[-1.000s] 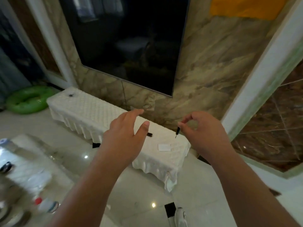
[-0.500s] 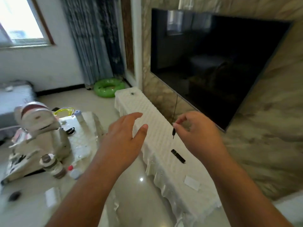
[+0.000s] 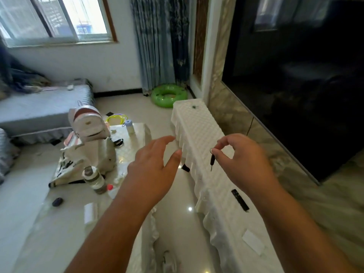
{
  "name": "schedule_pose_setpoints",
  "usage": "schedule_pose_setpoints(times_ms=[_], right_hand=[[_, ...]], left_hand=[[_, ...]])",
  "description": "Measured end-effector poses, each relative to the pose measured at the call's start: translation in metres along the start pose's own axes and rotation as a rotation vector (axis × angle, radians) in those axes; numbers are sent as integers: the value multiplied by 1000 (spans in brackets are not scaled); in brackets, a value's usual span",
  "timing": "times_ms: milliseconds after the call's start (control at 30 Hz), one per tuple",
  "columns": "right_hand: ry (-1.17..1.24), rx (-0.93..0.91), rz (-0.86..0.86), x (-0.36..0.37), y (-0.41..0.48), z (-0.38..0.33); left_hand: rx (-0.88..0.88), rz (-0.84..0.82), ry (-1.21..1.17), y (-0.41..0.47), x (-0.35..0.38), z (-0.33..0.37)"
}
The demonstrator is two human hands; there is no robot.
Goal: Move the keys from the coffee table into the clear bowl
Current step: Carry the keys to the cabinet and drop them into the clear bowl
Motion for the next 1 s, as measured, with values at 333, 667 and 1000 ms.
schedule_pose_setpoints(times_ms=[333, 667, 1000], right_hand=[[-29, -16, 20, 43, 120, -33], [16, -71, 5, 106, 210, -92], [66, -105, -82, 161, 306, -115]], left_hand=[[8, 36, -35, 129, -13, -56], [-1, 35, -25, 222, -36, -123], [-38, 75, 19, 300, -35, -178]])
Point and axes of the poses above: each hand's wrist, its own y-axis towards the middle knuckle, its own x-axis out of the palm, z = x × y, the point moved 10 cm from there along y, towards the middle knuckle, and after that the axes turned 10 degrees about x, right-handed, at the moved point
